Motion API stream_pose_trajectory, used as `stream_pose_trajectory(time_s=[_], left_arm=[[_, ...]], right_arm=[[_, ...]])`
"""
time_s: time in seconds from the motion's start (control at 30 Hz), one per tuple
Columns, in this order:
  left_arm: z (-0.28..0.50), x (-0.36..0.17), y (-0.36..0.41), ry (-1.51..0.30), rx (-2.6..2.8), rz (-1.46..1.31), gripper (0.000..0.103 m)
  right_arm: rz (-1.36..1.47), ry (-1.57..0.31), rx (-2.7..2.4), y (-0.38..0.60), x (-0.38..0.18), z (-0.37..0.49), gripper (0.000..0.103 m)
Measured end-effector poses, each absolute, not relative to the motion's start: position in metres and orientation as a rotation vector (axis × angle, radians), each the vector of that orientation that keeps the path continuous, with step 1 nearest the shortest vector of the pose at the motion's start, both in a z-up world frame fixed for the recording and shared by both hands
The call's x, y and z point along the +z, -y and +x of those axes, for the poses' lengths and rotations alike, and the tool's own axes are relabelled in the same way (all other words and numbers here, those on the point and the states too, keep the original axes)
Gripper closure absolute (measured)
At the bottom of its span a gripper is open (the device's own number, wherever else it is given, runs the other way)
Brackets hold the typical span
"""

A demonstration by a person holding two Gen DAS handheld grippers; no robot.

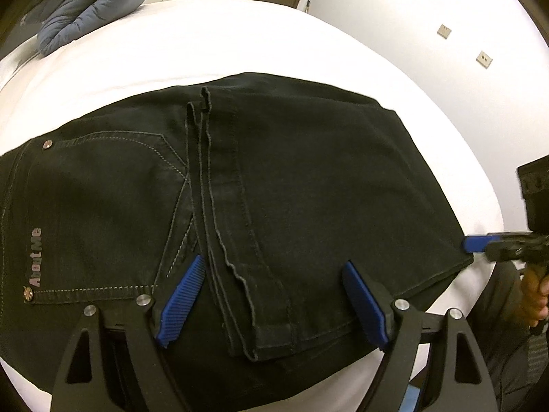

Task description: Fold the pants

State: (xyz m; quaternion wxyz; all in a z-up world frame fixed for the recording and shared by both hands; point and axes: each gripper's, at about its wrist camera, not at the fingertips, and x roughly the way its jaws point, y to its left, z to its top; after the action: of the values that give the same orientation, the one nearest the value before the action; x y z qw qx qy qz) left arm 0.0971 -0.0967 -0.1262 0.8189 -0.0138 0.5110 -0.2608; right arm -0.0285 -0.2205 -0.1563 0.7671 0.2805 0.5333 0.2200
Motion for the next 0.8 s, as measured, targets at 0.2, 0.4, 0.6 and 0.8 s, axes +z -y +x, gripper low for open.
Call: stream_pose_trajectory(time_s=[0.2, 0.4, 0.6, 0.8], left_arm=[[0.091, -0.11, 0.072, -1.065, -0.542, -0.123, 0.02], [0.068, -0.076, 0.008, -0.957, -0.432, -0.296, 0.02], [0.042, -0.068, -0.103, -0.852, -0.219, -0.575, 0.019], [0.038, -0.104, -0.186, -0.842, -0.084, -0.853, 0.013]], right_arm=[[0.755, -0.981, 0.583, 0.217, -0.138, 0.001, 0.062], [0.659, -1.11, 0.437, 0.198, -0.191, 0.015, 0.071], [0.801, -1.005, 0.501, 0.183, -0.155, 0.008, 0.069], [0.918, -0.957, 0.668, 0.133, -0.138, 0.036, 0.069]])
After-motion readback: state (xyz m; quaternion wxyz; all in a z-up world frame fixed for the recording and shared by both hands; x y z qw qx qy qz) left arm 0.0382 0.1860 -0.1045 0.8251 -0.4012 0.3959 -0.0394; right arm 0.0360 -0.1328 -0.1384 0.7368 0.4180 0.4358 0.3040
